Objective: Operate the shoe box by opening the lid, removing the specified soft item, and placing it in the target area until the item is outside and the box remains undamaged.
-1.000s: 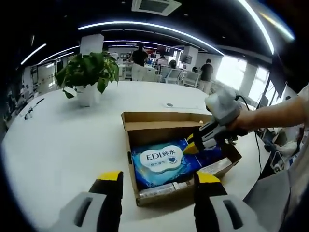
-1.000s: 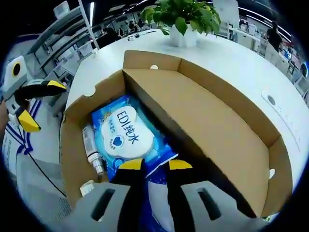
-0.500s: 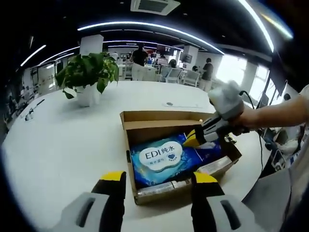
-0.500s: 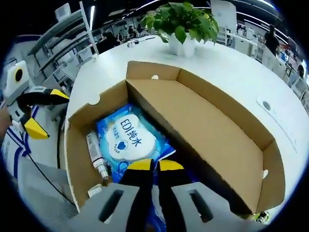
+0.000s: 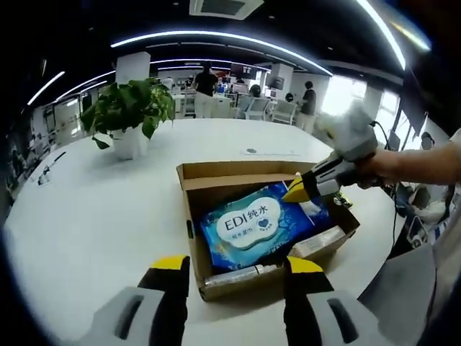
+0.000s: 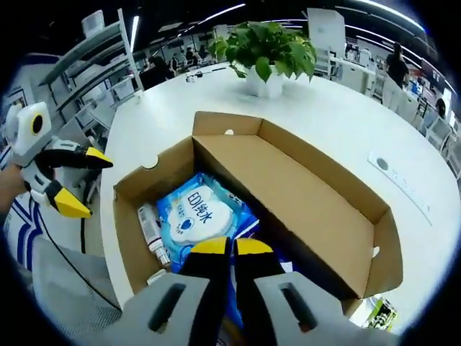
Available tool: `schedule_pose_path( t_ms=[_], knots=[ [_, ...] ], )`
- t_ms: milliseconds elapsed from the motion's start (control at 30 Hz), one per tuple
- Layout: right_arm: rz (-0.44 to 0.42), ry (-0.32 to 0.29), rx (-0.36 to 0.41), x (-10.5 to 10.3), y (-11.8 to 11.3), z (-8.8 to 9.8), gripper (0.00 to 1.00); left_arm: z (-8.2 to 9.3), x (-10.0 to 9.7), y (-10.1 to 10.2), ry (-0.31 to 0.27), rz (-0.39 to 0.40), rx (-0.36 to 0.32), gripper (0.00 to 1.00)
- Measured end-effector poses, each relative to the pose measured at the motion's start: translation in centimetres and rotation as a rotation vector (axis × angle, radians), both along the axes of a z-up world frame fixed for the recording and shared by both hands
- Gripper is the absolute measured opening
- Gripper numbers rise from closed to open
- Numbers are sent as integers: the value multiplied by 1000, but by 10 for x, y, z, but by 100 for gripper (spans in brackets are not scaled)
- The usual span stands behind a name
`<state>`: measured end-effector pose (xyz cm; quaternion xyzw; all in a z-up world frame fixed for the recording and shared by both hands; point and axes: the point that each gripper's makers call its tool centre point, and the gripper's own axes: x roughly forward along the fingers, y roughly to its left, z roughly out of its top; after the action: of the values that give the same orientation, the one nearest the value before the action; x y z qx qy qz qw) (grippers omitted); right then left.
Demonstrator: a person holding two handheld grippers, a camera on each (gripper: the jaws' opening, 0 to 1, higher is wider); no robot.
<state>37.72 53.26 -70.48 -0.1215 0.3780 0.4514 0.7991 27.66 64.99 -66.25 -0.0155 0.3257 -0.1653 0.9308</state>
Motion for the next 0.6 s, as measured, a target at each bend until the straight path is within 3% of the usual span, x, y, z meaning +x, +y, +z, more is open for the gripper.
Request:
schedule_pose_path(
  t_ms=[400, 600],
  knots=[
    [-41, -5, 6, -7, -30, 11, 0, -3, 25, -14, 38, -87, 63, 43],
    [-78, 8, 19, -6, -42, 6, 0, -21, 40, -27, 117, -161, 84, 42]
  ],
)
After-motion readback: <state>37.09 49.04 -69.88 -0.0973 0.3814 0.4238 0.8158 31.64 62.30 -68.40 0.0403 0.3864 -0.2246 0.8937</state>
